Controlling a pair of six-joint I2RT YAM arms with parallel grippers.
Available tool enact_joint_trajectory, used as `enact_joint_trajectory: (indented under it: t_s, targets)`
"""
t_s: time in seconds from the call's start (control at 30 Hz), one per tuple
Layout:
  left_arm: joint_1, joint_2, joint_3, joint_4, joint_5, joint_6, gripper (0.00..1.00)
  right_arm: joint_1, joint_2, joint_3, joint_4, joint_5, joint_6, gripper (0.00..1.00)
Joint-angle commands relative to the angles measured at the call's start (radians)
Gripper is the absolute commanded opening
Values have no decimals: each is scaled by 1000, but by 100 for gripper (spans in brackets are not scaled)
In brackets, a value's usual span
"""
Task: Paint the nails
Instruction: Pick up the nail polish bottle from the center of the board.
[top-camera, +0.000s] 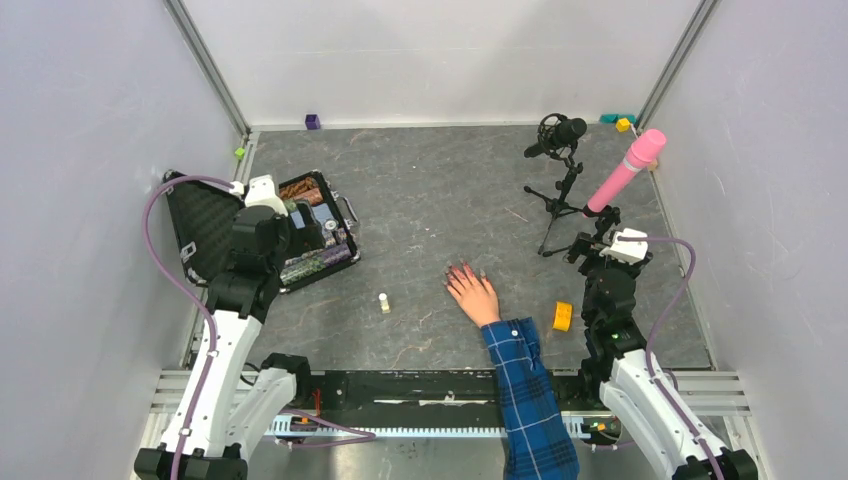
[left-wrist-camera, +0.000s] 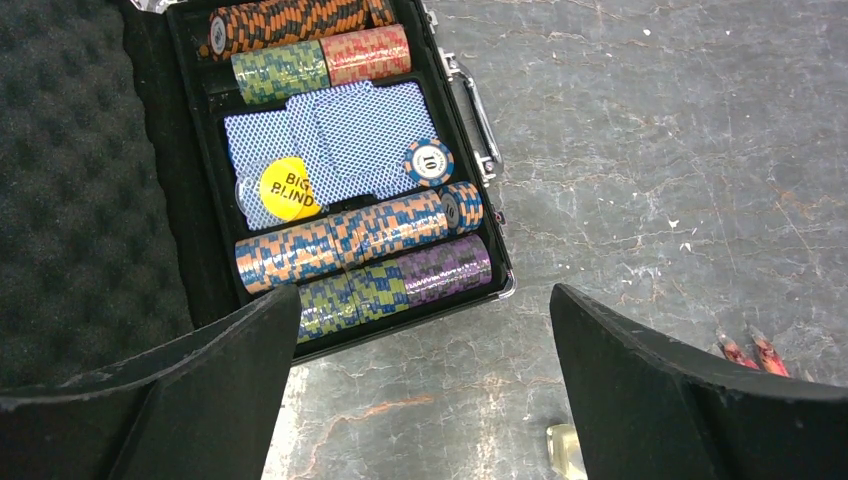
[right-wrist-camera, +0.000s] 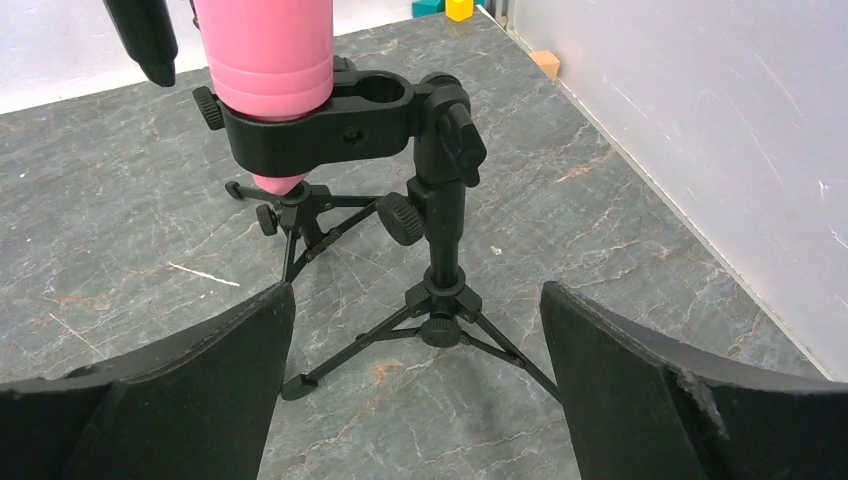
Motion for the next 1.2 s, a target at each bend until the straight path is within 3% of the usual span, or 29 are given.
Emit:
enact_joint_trajectory:
  t_s: [0.0,0.2,0.33,0.5,0.63,0.73,0.83,1.07,1.17]
  targets:
    - [7,12,45,12,-6,-26,100,-4,6,49,11,6,0,98]
    - [7,116,80,-29,-10,-27,100,-5,1,50,12,-29,-9,98]
    - [5,227,182,-108,4,18,100,-3,-1,56,17,-85,-31,98]
    - [-35,295,356,-102,80,46,100,-4,62,114,-19,-251,-74,98]
    - [-42,354,436,-42,155,33,100,11,228,251,-131,-474,-100,94]
    - [-42,370,404,-24,146,54,100,104,365,376,-257,-519,-123,93]
    - [-42,352,307,5,36,100,100,277,444,458,-316,-443,-124,93]
    - [-39,359,292,7,-4,123,100,552,659,595,-271,-469,78,82]
    - [-39,369,300,-6,5,117,100,672,761,685,-292,-360,74,80]
